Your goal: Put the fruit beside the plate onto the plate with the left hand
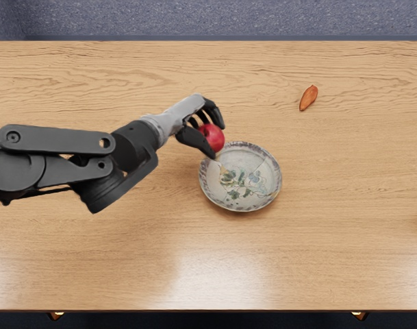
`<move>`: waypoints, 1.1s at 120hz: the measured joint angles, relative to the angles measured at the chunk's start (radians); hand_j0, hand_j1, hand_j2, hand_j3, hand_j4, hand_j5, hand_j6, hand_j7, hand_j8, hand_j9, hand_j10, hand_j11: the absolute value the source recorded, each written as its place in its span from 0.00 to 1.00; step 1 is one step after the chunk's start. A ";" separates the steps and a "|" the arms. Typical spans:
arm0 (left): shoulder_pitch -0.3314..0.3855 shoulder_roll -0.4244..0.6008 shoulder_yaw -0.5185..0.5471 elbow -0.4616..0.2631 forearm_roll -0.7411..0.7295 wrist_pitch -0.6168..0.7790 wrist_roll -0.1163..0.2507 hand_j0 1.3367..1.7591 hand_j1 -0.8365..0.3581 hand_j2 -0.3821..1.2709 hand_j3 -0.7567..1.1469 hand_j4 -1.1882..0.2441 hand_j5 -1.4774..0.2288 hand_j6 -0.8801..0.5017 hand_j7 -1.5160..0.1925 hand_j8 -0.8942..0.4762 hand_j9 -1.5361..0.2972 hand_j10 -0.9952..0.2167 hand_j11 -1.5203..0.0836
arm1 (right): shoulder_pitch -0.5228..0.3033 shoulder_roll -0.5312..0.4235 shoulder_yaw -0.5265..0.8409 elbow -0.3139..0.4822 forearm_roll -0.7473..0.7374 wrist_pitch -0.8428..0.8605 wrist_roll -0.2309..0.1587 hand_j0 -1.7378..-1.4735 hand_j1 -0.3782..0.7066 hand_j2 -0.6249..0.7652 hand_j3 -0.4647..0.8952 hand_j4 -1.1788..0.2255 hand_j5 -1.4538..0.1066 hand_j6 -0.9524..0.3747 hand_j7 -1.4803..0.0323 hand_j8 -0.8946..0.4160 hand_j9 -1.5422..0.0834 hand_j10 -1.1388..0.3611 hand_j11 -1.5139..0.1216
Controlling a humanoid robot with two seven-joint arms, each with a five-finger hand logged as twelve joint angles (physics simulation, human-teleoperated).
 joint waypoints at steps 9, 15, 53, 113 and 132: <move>0.003 -0.040 -0.010 0.002 0.000 0.000 0.000 0.76 0.42 0.56 0.40 0.35 0.25 0.34 0.31 0.39 0.30 0.38 0.34 | 0.000 0.000 0.000 0.000 0.000 0.000 0.000 0.30 0.03 0.45 0.34 0.84 0.93 0.72 0.98 0.68 0.95 0.76 0.93; 0.013 -0.064 -0.013 0.009 0.000 -0.001 0.000 0.76 0.41 0.57 0.40 0.35 0.24 0.34 0.31 0.40 0.30 0.38 0.34 | 0.000 0.000 0.000 0.000 0.000 0.000 0.000 0.30 0.03 0.45 0.34 0.84 0.93 0.72 0.98 0.68 0.95 0.76 0.93; 0.094 -0.143 -0.017 0.104 0.004 0.001 -0.001 0.76 0.42 0.57 0.40 0.35 0.27 0.31 0.32 0.36 0.31 0.36 0.36 | 0.000 0.000 0.000 0.000 0.000 0.000 0.000 0.30 0.03 0.45 0.34 0.84 0.93 0.72 0.98 0.68 0.95 0.76 0.93; 0.054 0.267 -0.131 0.015 0.005 -0.339 0.005 0.76 0.92 0.27 0.40 0.77 0.79 0.59 0.82 0.61 0.77 0.76 0.87 | 0.000 0.000 0.000 0.000 0.000 0.000 0.000 0.30 0.03 0.45 0.34 0.84 0.93 0.72 0.98 0.68 0.95 0.76 0.93; 0.067 0.514 -0.179 -0.033 0.002 -0.666 0.000 0.76 0.96 0.25 0.40 0.80 0.83 0.61 0.85 0.63 0.81 0.79 0.91 | 0.000 0.000 0.000 0.000 0.000 0.000 0.000 0.30 0.03 0.45 0.34 0.84 0.93 0.72 0.98 0.68 0.95 0.76 0.93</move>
